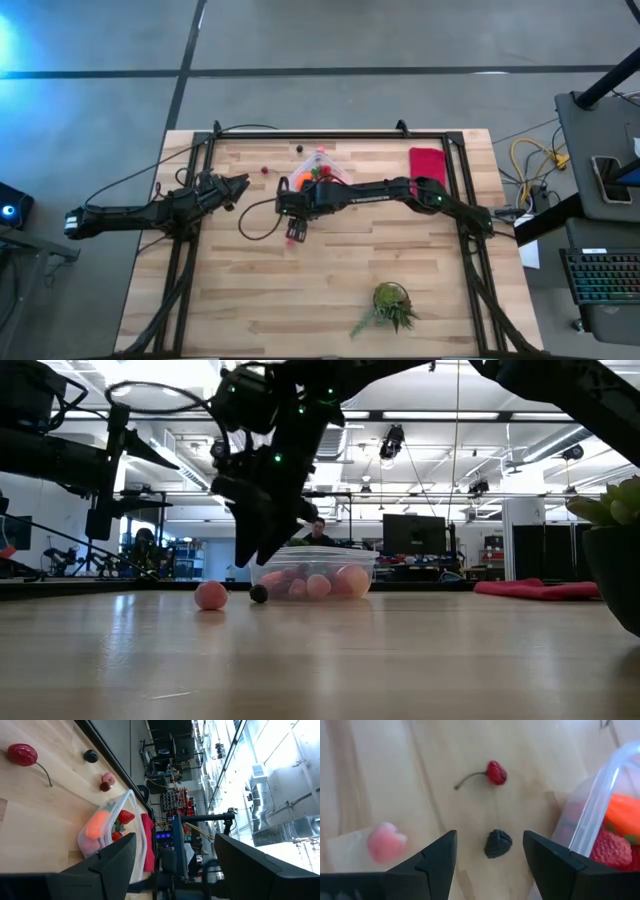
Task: Pick and placing Produce into tupperware
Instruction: Put the blackberry into the transparent container
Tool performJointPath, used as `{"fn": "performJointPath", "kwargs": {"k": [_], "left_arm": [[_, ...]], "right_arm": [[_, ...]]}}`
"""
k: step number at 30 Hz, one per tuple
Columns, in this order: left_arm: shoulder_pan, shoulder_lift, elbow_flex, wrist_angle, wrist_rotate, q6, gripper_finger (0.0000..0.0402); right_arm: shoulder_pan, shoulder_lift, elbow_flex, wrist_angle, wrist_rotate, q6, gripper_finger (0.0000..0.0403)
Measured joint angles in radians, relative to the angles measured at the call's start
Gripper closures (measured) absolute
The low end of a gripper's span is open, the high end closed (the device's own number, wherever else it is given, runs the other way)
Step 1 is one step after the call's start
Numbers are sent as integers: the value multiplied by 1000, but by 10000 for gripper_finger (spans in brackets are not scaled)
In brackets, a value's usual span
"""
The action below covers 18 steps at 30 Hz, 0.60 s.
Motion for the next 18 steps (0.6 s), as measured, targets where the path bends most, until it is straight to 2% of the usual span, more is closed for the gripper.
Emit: {"fn": "performJointPath", "kwargs": {"k": [13, 18], "left_arm": [[0, 0, 0, 0, 0, 0, 146], [0, -1, 0, 0, 0, 0, 146]], "right_arm": [[-14, 1, -49, 26, -4, 118, 182], [-14, 1, -49, 26, -70, 196, 183]]}}
